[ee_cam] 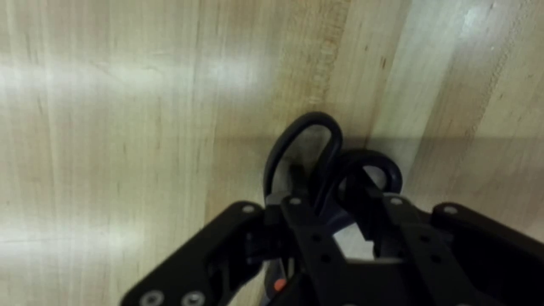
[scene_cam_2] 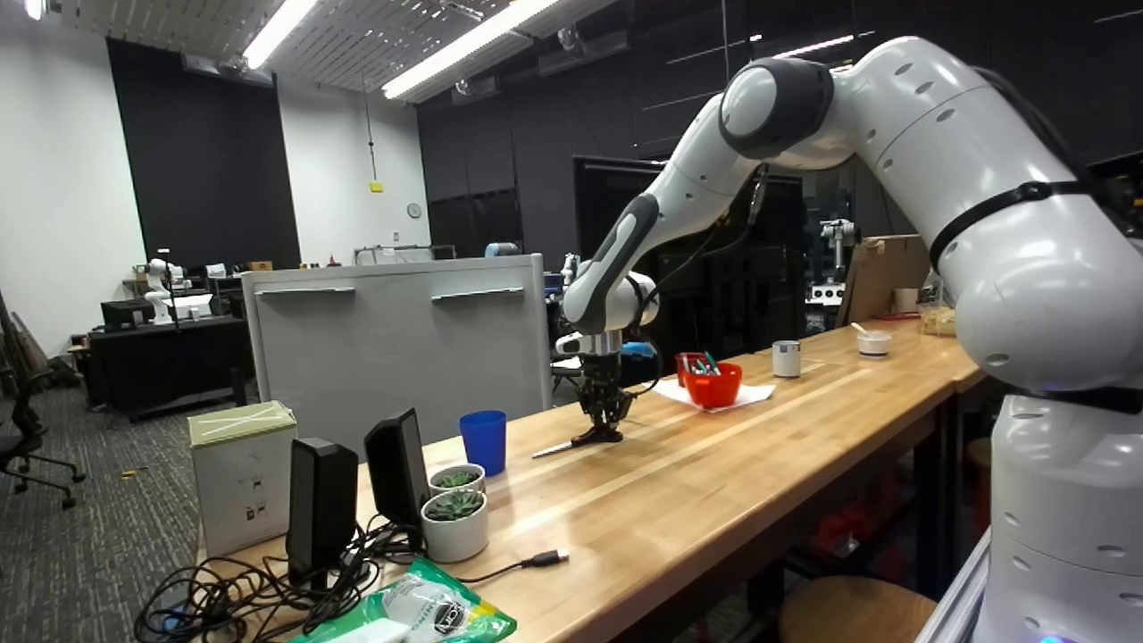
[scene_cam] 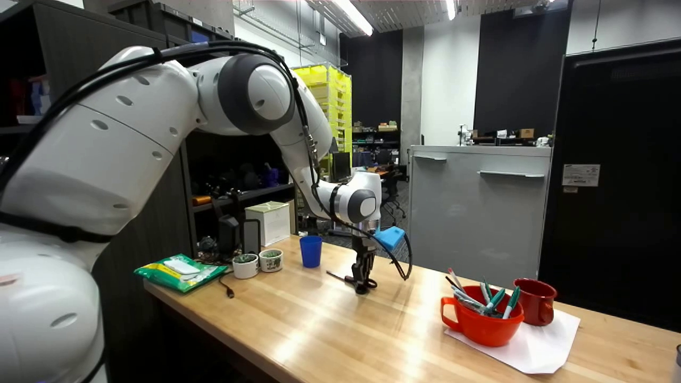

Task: Open and close the scissors.

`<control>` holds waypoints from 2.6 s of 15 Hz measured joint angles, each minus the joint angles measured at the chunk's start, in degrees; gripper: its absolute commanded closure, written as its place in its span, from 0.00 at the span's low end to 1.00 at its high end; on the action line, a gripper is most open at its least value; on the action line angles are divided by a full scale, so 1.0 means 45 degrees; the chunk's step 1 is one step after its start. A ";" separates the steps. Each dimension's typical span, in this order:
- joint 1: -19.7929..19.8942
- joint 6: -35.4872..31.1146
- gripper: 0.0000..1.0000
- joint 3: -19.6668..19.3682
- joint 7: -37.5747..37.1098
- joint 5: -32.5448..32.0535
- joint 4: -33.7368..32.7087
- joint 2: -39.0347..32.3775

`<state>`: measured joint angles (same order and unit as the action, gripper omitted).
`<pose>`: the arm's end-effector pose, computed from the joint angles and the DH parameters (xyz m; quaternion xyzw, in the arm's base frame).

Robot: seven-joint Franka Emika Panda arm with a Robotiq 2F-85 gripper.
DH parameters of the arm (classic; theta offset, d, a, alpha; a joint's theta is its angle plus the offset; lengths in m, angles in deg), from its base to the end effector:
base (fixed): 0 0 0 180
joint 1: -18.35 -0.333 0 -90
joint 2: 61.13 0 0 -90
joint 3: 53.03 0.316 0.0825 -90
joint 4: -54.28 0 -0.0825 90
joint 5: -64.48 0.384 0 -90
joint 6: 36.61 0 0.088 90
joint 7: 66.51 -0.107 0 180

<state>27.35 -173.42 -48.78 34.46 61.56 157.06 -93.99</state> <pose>0.6559 -0.0587 0.2325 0.6585 0.7525 0.0087 0.0075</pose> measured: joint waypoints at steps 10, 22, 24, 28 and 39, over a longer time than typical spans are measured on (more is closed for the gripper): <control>-0.0055 -0.0596 0.00 0.0008 0.0006 0.0000 -0.0296 -0.0420; -0.0028 0.0034 0.61 0.0009 0.0092 -0.0003 -0.0321 -0.0294; -0.0027 0.0061 0.67 0.0008 0.0125 -0.0003 -0.0320 -0.0271; -0.0027 0.0106 0.77 0.0008 0.0186 -0.0003 -0.0319 -0.0229; -0.0036 0.0111 0.93 -0.0009 0.0214 -0.0023 -0.0223 -0.0118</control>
<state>27.19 -172.92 -48.82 35.42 61.45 156.06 -94.52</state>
